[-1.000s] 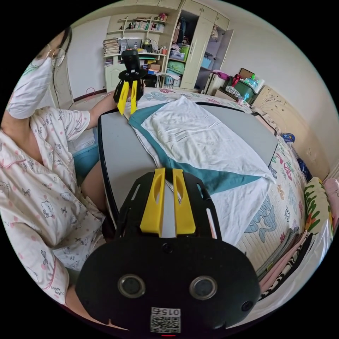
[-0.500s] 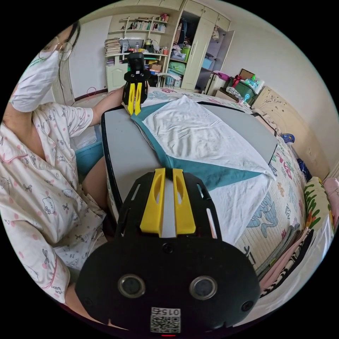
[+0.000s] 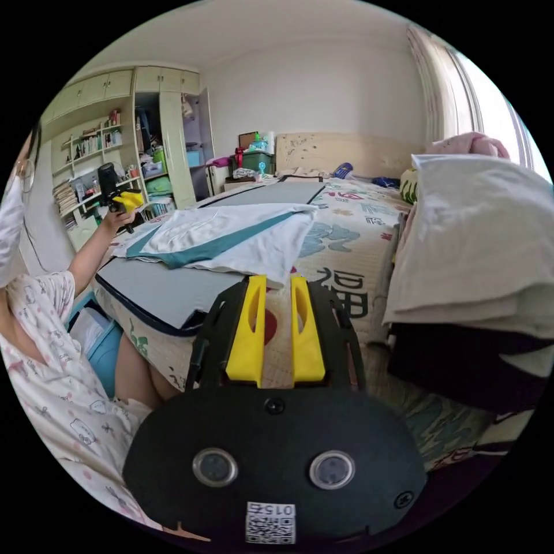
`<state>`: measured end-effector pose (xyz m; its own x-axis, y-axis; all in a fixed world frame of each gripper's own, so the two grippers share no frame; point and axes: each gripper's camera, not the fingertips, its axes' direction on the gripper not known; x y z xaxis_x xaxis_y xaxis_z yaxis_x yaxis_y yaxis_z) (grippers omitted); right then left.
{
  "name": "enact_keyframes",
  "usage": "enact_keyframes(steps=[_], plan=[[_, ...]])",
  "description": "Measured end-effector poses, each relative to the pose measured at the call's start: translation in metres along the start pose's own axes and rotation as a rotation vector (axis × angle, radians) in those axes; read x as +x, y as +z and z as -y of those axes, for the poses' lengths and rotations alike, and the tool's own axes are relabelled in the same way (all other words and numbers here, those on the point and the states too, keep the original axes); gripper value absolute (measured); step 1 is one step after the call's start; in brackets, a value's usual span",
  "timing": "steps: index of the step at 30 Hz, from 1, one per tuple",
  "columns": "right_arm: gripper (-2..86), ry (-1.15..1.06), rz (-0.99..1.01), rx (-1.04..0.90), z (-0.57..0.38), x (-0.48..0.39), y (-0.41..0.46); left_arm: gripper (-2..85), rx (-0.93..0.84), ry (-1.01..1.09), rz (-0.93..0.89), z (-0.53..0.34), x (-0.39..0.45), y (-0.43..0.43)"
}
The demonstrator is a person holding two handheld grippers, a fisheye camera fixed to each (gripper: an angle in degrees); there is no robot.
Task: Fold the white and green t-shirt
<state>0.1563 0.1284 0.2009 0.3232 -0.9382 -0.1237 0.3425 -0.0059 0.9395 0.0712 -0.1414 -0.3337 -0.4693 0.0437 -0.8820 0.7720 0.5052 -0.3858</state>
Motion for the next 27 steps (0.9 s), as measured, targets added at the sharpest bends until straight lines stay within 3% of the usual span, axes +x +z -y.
enact_keyframes(steps=[10, 20, 27], plan=[[5.6, -0.005, -0.076, -0.034, 0.038, 0.020, 0.006, 1.8, -0.264, -0.239, 0.201, 0.156, -0.066, 0.287], [-0.3, 0.082, 0.062, 0.093, 0.028, 0.080, -0.028, 6.6, -0.494, -0.428, 0.438, 0.288, -0.179, 0.603], [-0.6, 0.143, 0.106, 0.179, 0.006, 0.113, -0.042, 5.9, -0.662, -0.464, 0.596, 0.319, -0.214, 0.727]])
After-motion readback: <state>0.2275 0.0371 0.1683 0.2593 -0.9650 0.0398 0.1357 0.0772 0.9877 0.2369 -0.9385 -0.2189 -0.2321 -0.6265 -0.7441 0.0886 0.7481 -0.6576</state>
